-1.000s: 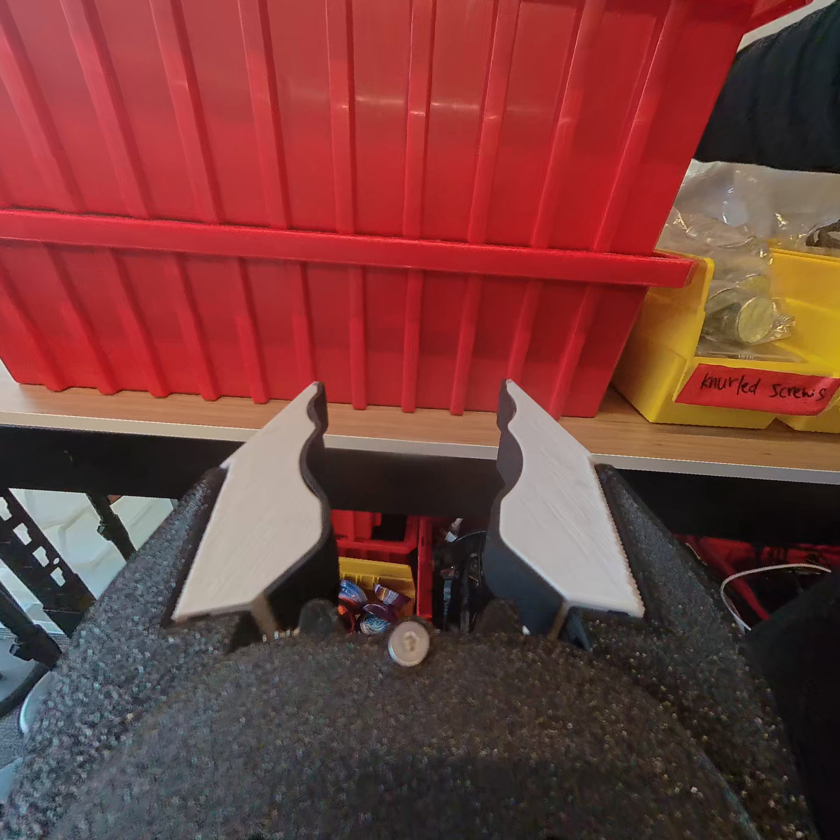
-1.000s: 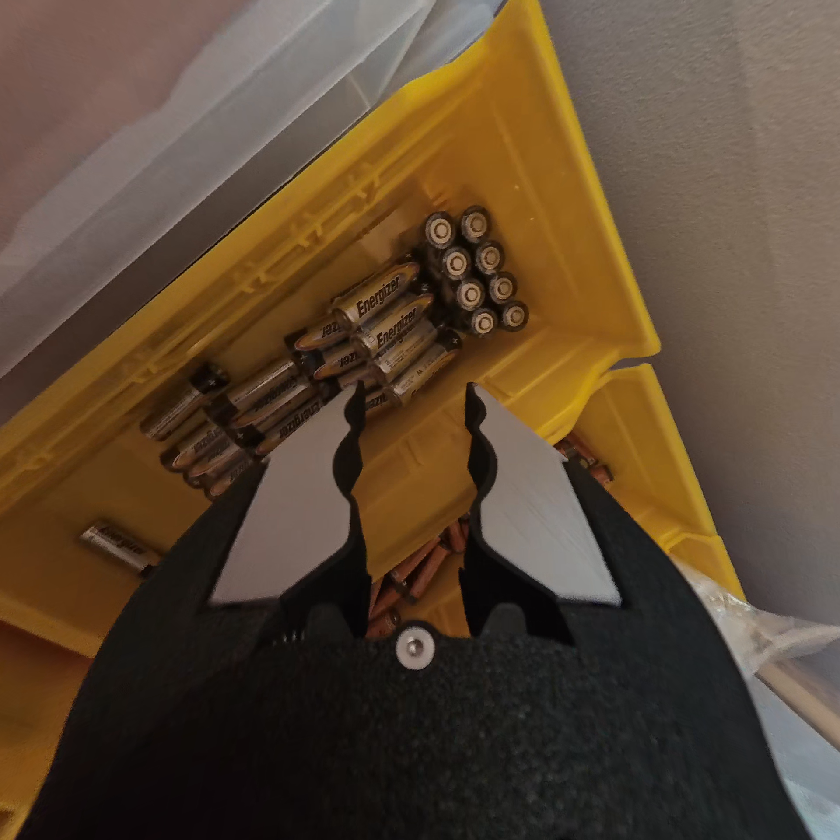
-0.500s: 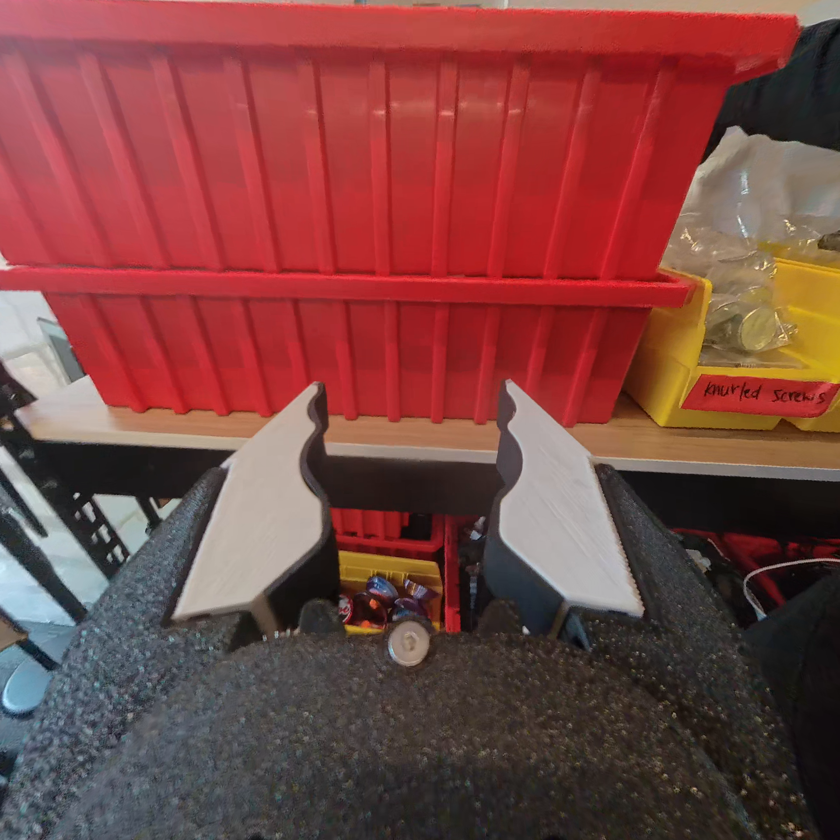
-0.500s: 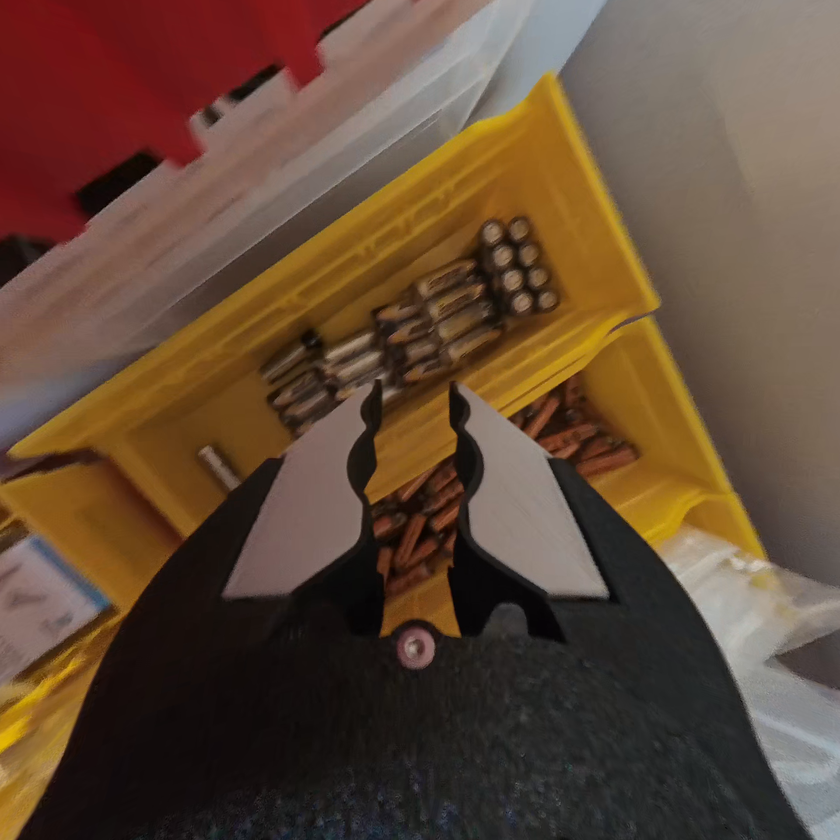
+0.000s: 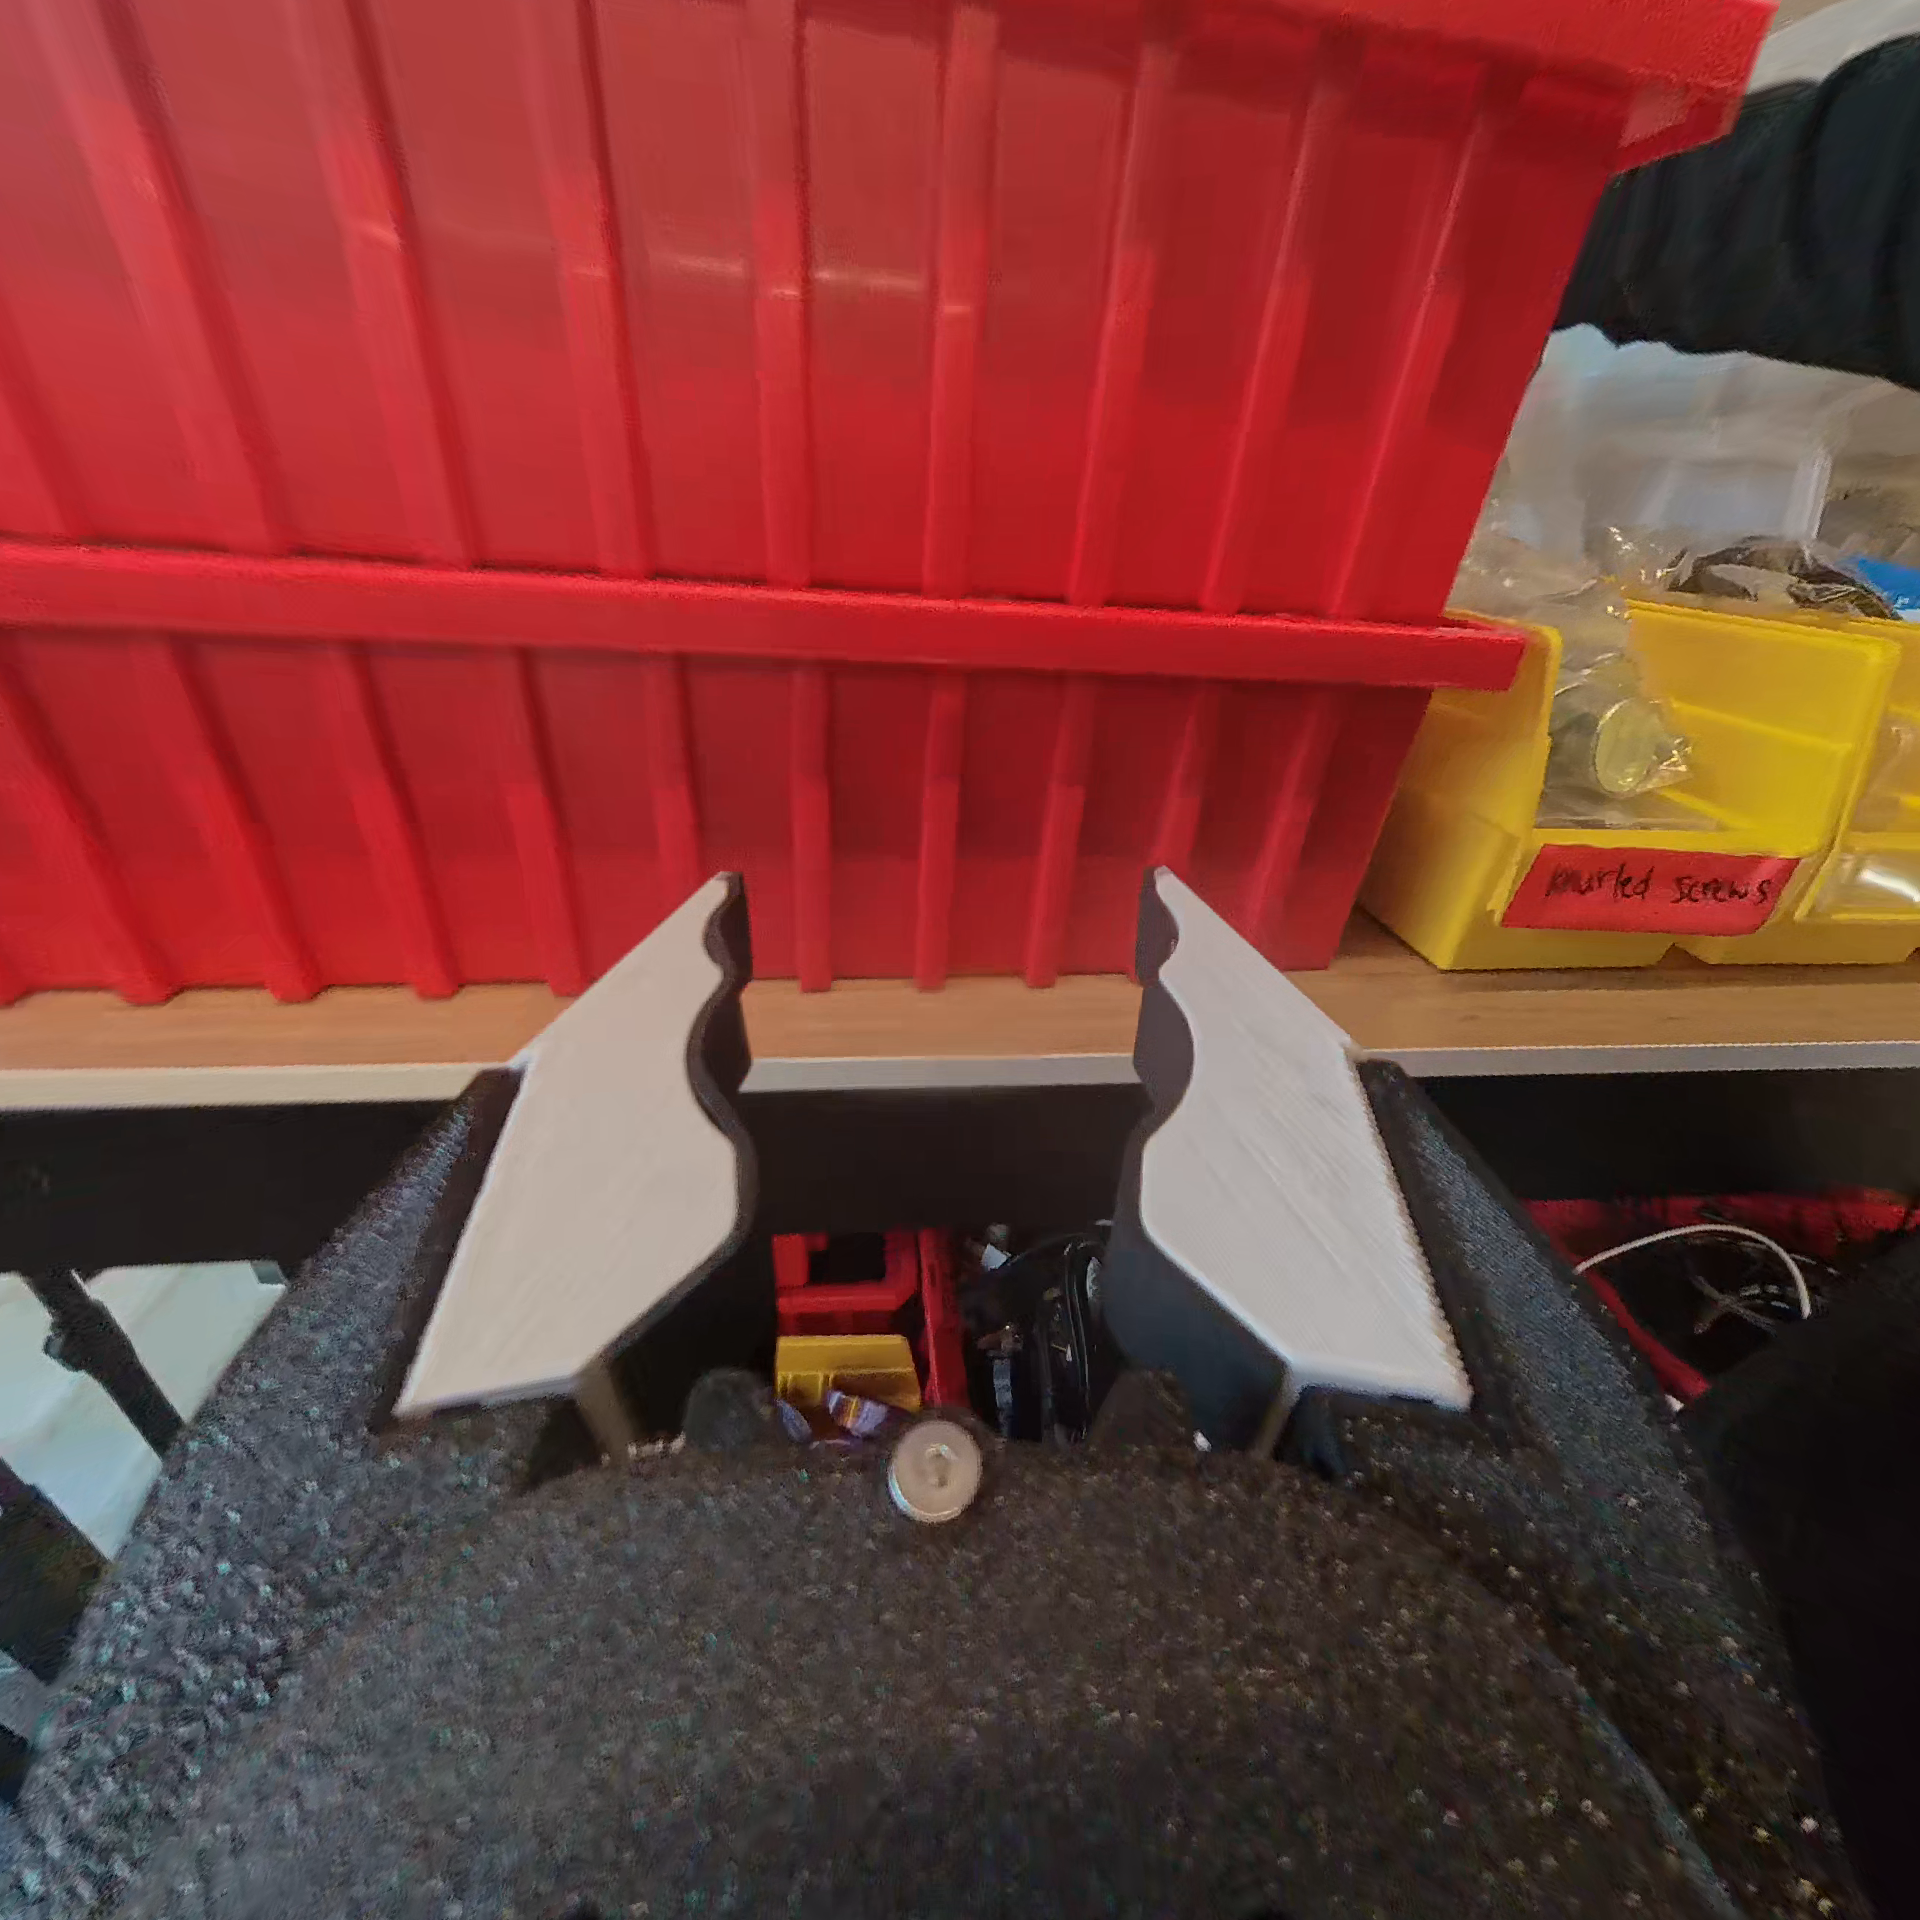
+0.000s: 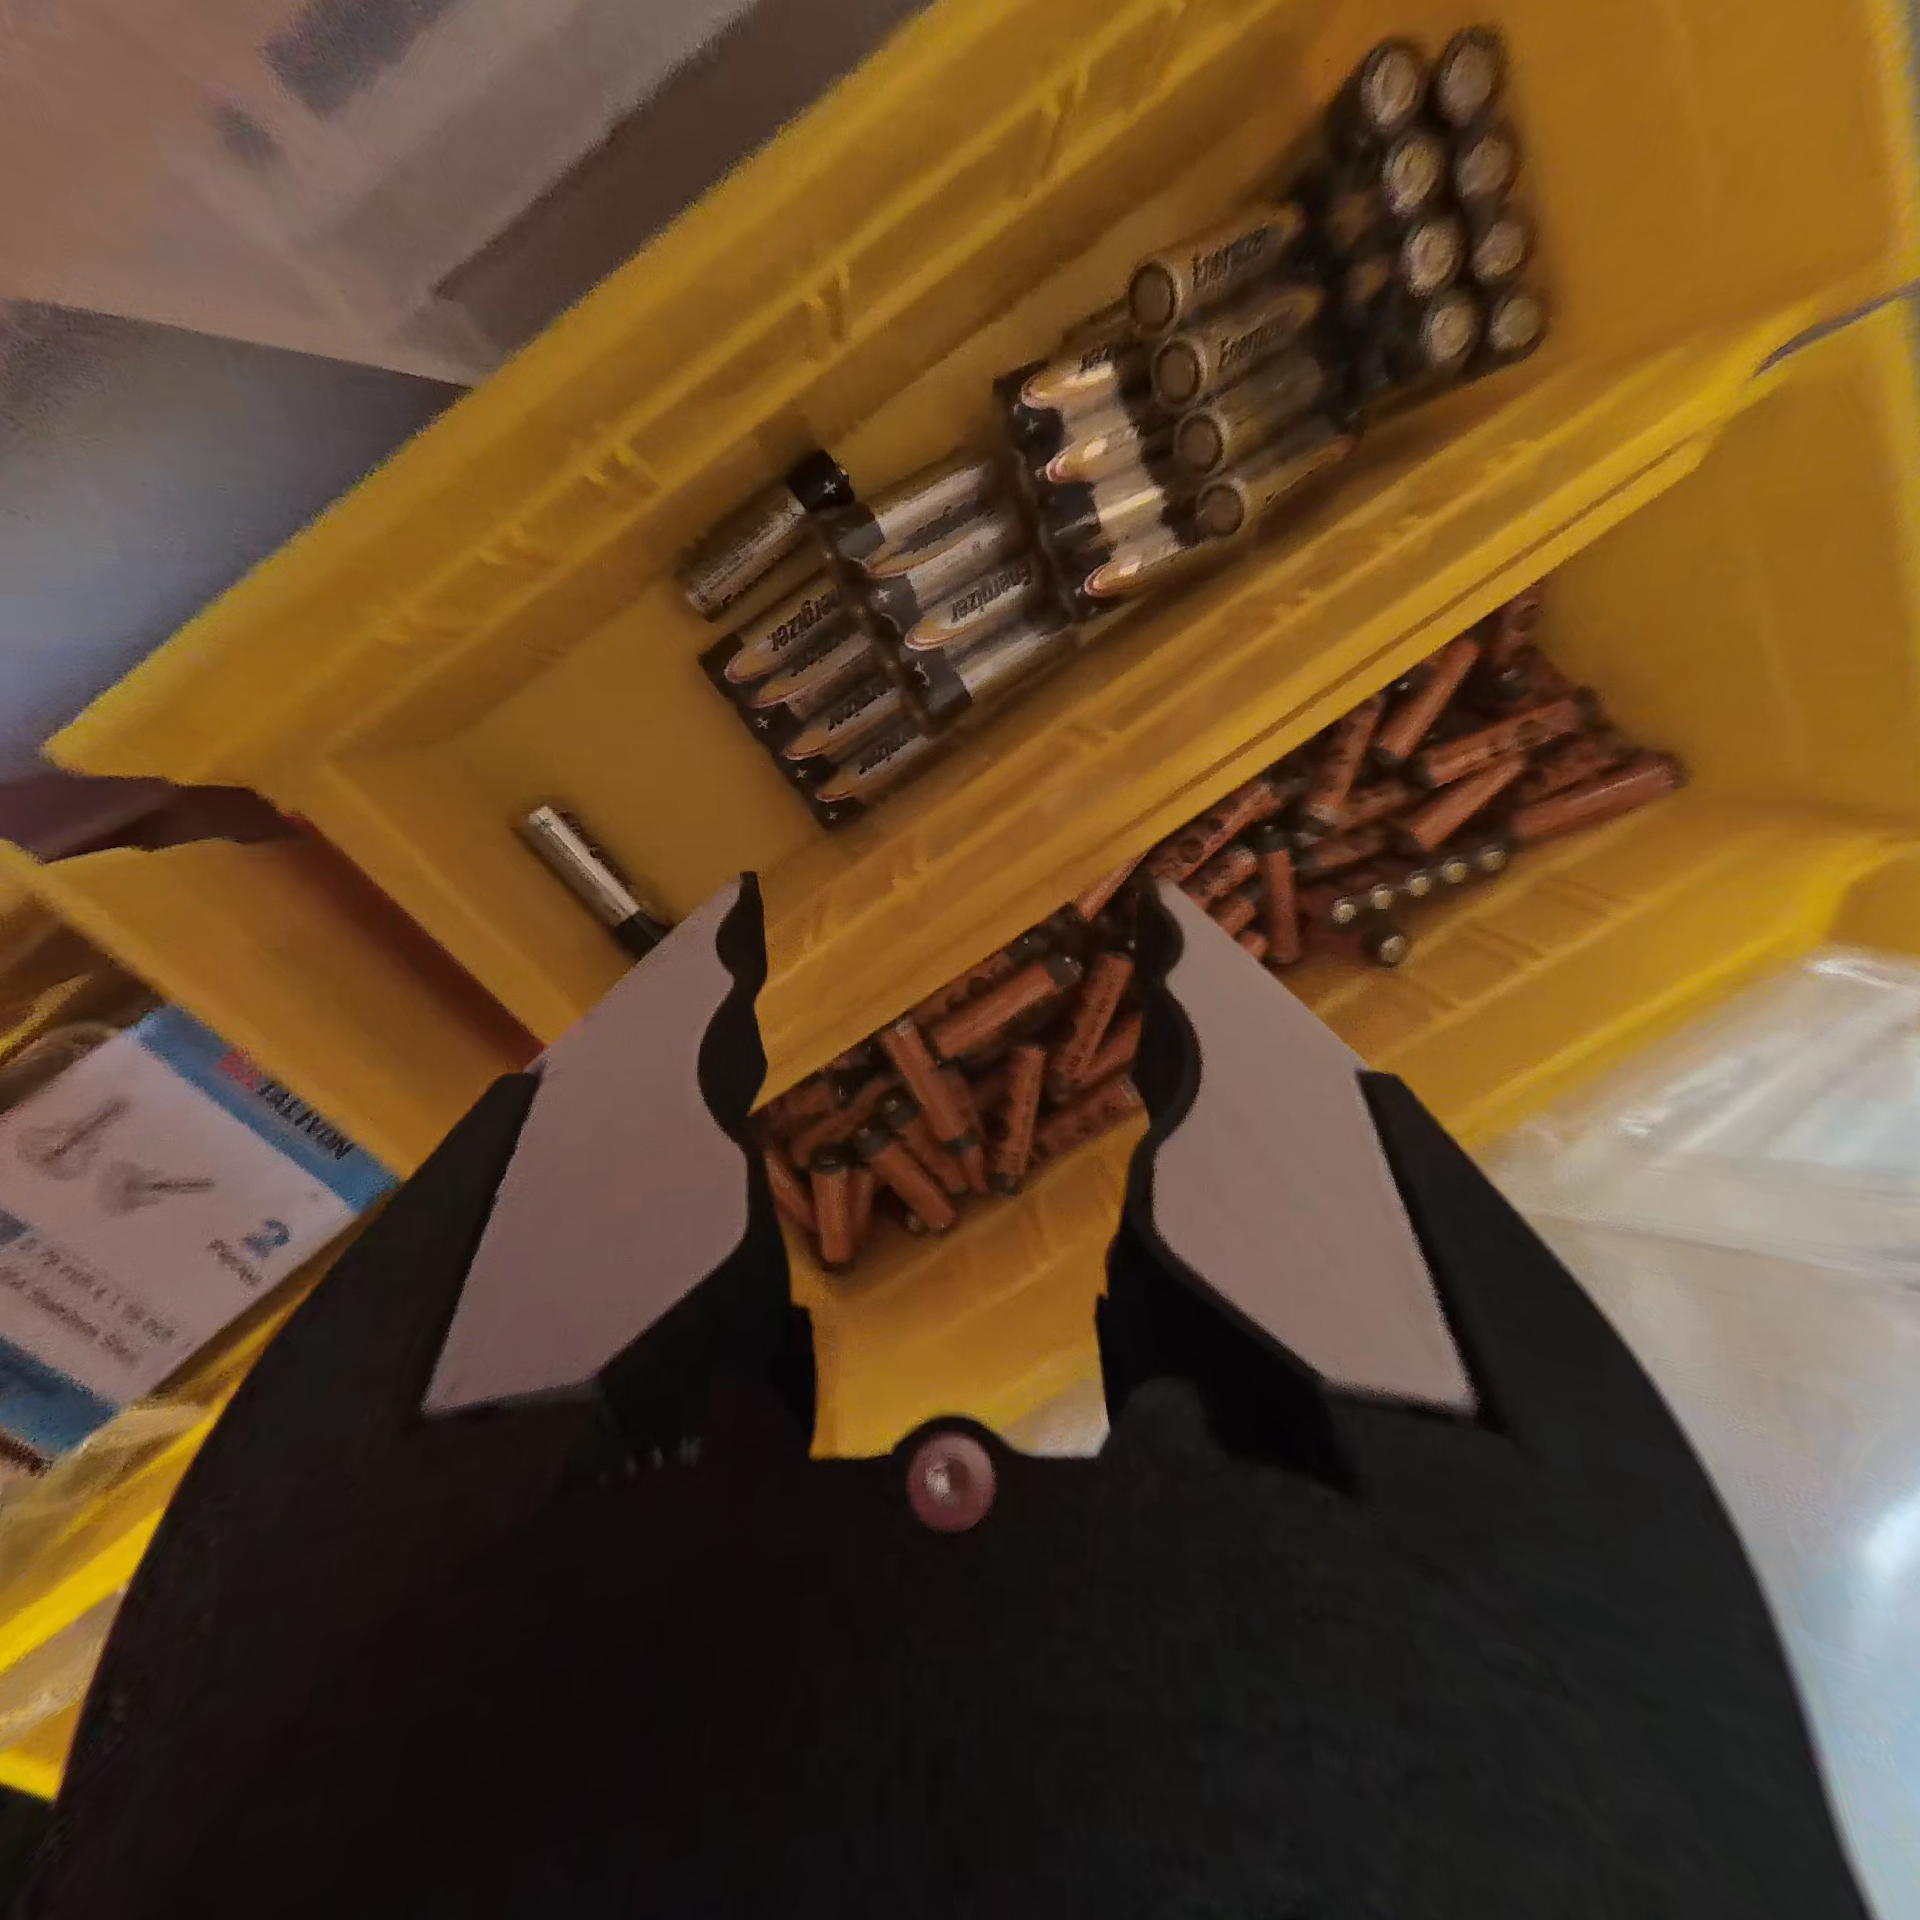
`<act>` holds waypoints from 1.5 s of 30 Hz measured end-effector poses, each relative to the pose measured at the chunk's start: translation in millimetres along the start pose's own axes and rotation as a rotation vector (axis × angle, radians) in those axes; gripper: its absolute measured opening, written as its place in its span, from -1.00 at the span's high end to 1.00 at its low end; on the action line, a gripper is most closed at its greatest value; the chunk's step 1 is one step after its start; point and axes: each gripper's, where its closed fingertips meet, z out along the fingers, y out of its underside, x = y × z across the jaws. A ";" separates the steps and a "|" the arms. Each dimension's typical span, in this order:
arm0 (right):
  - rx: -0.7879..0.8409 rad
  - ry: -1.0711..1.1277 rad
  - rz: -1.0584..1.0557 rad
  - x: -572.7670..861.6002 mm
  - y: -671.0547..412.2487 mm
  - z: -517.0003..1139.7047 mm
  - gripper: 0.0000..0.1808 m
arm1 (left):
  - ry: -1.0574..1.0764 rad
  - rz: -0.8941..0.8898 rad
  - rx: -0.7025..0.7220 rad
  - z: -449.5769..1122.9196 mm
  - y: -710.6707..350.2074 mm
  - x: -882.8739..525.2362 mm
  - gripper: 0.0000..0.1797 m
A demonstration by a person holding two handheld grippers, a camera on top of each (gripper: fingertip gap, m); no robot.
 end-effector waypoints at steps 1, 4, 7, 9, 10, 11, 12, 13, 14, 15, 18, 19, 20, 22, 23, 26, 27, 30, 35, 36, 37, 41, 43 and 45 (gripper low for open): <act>-0.016 0.001 0.025 0.4 3.1 9.6 0.23 | -0.001 -0.014 -0.001 -1.7 2.5 -4.2 0.19; 0.027 0.005 0.128 12.3 1.9 23.6 0.66 | -0.011 -0.030 0.001 -8.3 4.3 -16.8 0.19; 0.087 -0.067 0.185 15.6 4.6 22.6 0.75 | -0.013 -0.042 -0.005 -13.8 7.3 -31.6 0.20; 0.090 -0.084 0.202 17.1 6.8 21.5 0.78 | -0.001 -0.058 -0.021 -14.2 9.8 -40.3 0.19; 0.092 -0.096 0.213 17.6 7.3 20.4 0.80 | 0.007 -0.058 -0.024 -13.9 8.6 -43.1 0.19; 0.093 -0.112 0.228 17.9 8.1 19.4 0.81 | 0.013 -0.048 -0.027 -13.7 6.5 -45.4 0.19; 0.099 -0.130 0.243 18.1 8.6 18.1 0.82 | 0.015 -0.033 -0.031 -13.7 4.4 -48.4 0.19; 0.107 -0.143 0.258 18.4 8.8 16.6 0.82 | 0.014 -0.018 -0.036 -14.0 2.6 -51.1 0.19; 0.113 -0.152 0.262 18.7 9.5 14.7 0.87 | 0.012 -0.009 -0.040 -14.7 1.2 -53.9 0.19; 0.122 -0.158 0.268 18.7 9.9 13.2 0.88 | 0.011 -0.008 -0.043 -15.6 0.6 -56.1 0.19; 0.123 -0.157 0.255 15.9 8.5 12.5 0.87 | 0.006 -0.015 -0.059 -18.1 2.0 -59.5 0.19; 0.116 -0.154 0.246 15.8 8.4 12.3 0.87 | 0.001 -0.013 -0.070 -19.0 3.0 -61.1 0.19; 0.112 -0.157 0.242 15.5 8.1 12.0 0.87 | -0.004 -0.010 -0.080 -19.9 3.5 -61.5 0.19; 0.087 -0.163 0.226 14.8 7.3 12.3 0.87 | -0.015 -0.010 -0.094 -21.1 4.5 -62.0 0.19; 0.062 -0.143 0.203 14.7 6.3 12.5 0.87 | -0.016 -0.015 -0.103 -20.1 5.9 -62.1 0.20; -0.011 -0.080 0.126 14.6 6.0 12.5 0.86 | 0.001 -0.015 -0.121 -10.4 7.7 -58.9 0.19; -0.010 -0.083 0.120 14.7 6.3 11.6 0.86 | 0.010 0.000 -0.120 -6.8 5.5 -56.8 0.19; 0.053 -0.113 0.143 15.8 6.9 9.2 0.87 | 0.038 0.059 -0.120 0.1 -8.8 -50.2 0.19; 0.185 -0.192 0.169 14.2 3.9 9.8 0.86 | 0.238 0.140 -0.075 -5.8 -93.8 -15.4 0.24; 0.196 -0.184 0.158 14.0 3.1 10.1 0.86 | 0.288 0.176 -0.074 -4.0 -118.2 -6.3 0.25; 0.204 -0.173 0.147 14.2 2.7 10.1 0.86 | 0.339 0.221 -0.085 0.8 -142.0 4.3 0.27; 0.237 -0.163 0.133 14.8 3.1 9.5 0.86 | 0.512 0.500 -0.203 61.6 -206.4 63.1 0.32; 0.255 -0.163 0.135 15.3 3.7 9.2 0.86 | 0.590 0.647 -0.323 113.8 -211.4 100.6 0.30; 0.276 -0.176 0.145 15.8 4.0 9.1 0.87 | 0.610 0.792 -0.420 179.8 -210.4 134.4 0.29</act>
